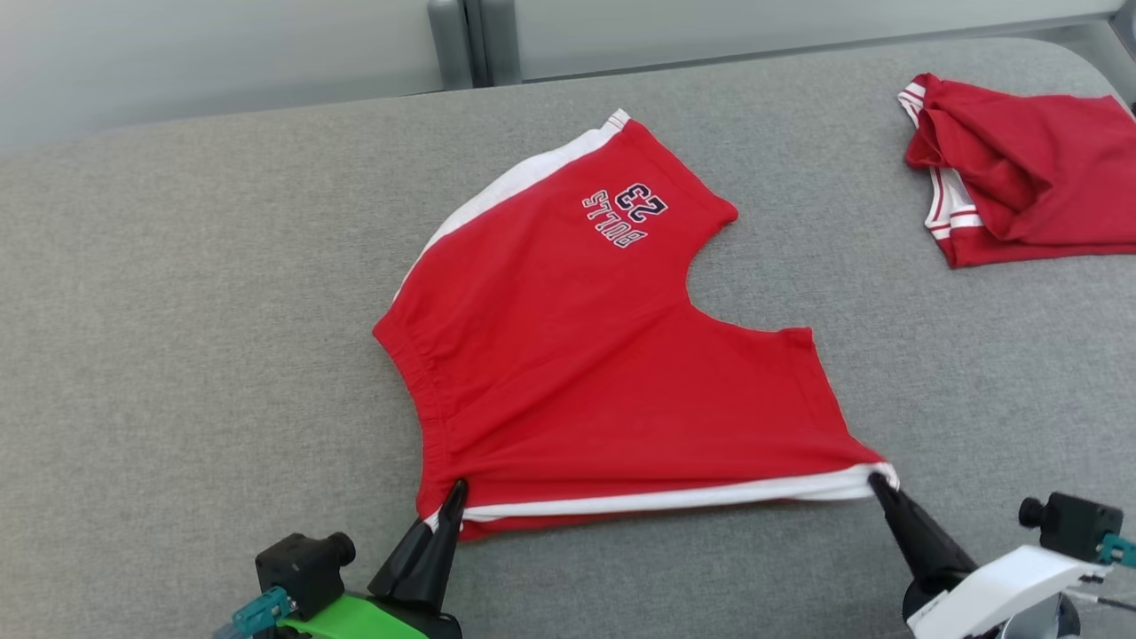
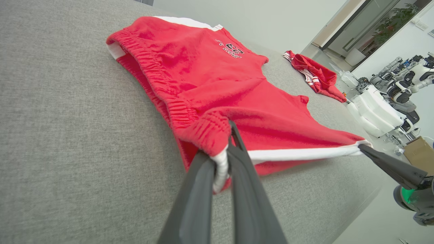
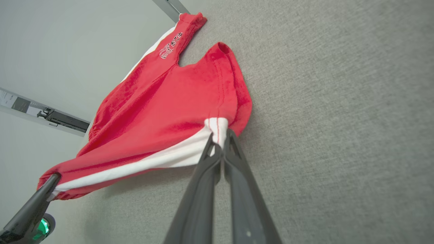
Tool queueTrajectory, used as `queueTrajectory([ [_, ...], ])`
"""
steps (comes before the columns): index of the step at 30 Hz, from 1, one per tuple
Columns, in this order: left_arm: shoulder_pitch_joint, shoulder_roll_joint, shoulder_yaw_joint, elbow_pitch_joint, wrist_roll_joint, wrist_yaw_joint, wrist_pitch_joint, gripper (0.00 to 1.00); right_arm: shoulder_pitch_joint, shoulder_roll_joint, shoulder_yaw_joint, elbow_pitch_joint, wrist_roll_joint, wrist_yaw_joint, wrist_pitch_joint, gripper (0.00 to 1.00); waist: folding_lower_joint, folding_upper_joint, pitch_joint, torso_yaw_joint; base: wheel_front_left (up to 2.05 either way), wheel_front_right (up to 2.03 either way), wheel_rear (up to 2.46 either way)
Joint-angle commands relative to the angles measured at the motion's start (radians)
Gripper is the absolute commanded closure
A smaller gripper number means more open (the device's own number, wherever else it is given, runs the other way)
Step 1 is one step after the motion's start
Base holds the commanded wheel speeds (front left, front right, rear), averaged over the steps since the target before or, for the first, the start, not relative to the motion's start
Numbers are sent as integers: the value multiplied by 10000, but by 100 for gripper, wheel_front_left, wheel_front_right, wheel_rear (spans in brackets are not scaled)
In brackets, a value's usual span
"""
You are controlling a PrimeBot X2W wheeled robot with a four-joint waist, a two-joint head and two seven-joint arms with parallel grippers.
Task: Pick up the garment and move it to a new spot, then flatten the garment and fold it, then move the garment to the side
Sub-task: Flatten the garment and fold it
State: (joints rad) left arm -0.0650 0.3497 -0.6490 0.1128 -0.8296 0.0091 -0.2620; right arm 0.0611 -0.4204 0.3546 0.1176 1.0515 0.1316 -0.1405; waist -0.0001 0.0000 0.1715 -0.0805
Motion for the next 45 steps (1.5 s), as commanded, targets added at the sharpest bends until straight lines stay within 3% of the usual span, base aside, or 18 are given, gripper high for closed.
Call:
queueTrajectory([
  [1, -1, 1, 92, -21, 35, -16, -30, 100, -16, 72, -317, -101, -208, -21, 131, 100, 1, 0, -122, 131, 0, 0, 0],
  [9, -649, -202, 60, 97, 337, -161, -19, 100, -1122, 628, -1989, -451, -1251, -23, 1213, 100, 1, 0, -26, 565, 0, 0, 0],
  [18, -2483, -760, -56, 656, 572, -631, 217, 100, -3897, 1006, -2751, 272, -2379, -21, 2085, 100, 1, 0, 880, 1510, 0, 0, 0],
  [30, -5589, -2080, 83, 3429, 364, -1238, 70, 100, -8905, 1209, -2367, 4256, -3923, -21, 2146, 100, 1, 0, 2314, 2492, 0, 0, 0],
  [42, -7235, -2764, -13, 5137, 687, -1409, -33, 100, -11708, 1618, -1566, 7854, -5116, -21, 1156, 100, 1, 0, 3085, 2892, 0, 0, 0],
  [43, -7271, -2788, -25, 5184, 761, -1408, -34, 67, -11831, 1640, -1546, 8079, -5160, -21, 1064, 100, 1, 0, 3106, 2898, 0, 0, 0],
  [44, -7307, -2806, -59, 5214, 874, -1404, -35, 6, -11965, 1658, -1516, 8323, -5199, -21, 920, 60, 1, 0, 3122, 2904, 0, 0, 0],
  [45, -7348, -2816, -100, 5230, 1045, -1405, -36, 0, -12040, 1679, -1487, 8485, -5194, -21, 823, 0, 1, 0, 3126, 2908, 0, 0, 0],
])
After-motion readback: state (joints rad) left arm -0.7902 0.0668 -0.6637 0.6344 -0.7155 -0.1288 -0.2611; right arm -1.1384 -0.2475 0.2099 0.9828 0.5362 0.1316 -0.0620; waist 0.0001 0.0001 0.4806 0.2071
